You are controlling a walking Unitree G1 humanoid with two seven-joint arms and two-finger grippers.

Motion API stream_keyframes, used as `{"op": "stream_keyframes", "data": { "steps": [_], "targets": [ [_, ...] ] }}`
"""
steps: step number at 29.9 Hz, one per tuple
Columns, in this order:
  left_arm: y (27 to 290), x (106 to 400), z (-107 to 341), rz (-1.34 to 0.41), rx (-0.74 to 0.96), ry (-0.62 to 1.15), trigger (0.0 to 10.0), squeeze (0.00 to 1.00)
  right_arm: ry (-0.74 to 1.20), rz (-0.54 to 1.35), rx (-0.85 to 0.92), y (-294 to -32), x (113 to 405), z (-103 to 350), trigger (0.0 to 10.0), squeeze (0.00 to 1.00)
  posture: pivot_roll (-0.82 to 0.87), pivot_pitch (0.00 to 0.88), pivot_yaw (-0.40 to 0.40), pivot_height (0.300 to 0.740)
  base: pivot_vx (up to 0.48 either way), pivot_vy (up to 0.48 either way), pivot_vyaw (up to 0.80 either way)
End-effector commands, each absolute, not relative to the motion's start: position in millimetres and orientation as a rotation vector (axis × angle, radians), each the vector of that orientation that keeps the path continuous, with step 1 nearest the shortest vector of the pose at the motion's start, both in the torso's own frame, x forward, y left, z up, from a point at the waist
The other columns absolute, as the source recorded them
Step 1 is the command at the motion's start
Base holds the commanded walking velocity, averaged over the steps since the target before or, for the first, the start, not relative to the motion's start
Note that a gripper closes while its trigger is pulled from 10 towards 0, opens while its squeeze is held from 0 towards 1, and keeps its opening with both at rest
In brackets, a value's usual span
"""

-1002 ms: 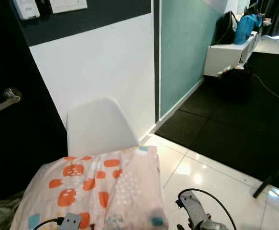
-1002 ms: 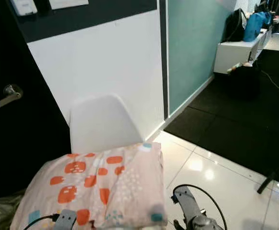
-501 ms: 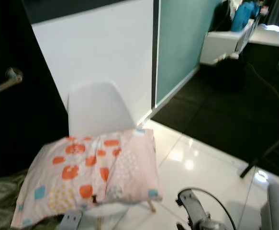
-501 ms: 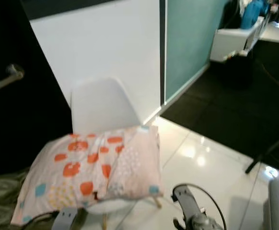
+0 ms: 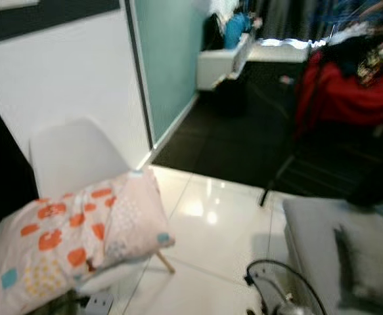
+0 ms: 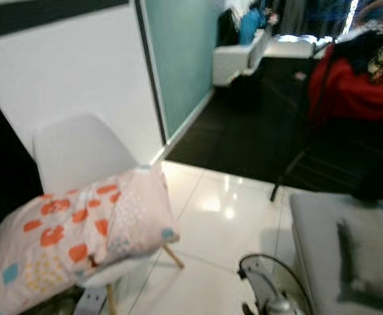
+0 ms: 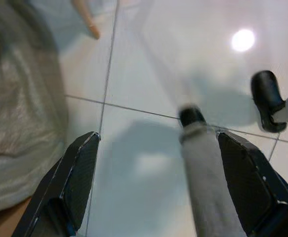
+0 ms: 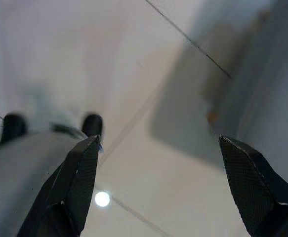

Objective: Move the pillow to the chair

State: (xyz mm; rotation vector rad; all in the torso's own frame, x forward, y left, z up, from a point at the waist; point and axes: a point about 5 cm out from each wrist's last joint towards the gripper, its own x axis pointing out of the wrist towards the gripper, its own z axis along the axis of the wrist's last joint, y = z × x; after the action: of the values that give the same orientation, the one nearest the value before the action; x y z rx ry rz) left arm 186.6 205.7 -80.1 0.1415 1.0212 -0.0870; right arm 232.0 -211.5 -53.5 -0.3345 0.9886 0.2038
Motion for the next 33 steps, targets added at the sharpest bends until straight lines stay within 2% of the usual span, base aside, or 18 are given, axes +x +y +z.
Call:
{"op": "stream_keyframes", "data": {
  "steps": [1, 18, 33],
  "targets": [
    [211.9, 180.4, -82.1, -0.075, 0.145, 1.041, 10.0, 0.0, 0.991, 0.226, -0.334, -203.0, 231.7, -55.5, 10.0, 0.0, -0.21, 0.03, 0.042, 0.731, -0.368, 0.0, -0.69],
    [211.8, 179.6, -82.3, -0.081, 0.15, 1.04, 10.0, 0.0, 0.992, 0.208, -0.36, -204.1, 231.1, -55.9, 10.0, 0.0, -0.21, 0.015, 0.044, 0.731, -0.349, 0.0, -0.7],
    [211.1, 180.3, -81.8, -0.094, 0.162, 1.024, 10.0, 0.0, 0.98, 0.189, -0.355, -204.7, 230.4, -56.3, 10.0, 0.0, -0.21, 0.007, 0.044, 0.731, 0.0, 0.0, 0.0]
  ]
}}
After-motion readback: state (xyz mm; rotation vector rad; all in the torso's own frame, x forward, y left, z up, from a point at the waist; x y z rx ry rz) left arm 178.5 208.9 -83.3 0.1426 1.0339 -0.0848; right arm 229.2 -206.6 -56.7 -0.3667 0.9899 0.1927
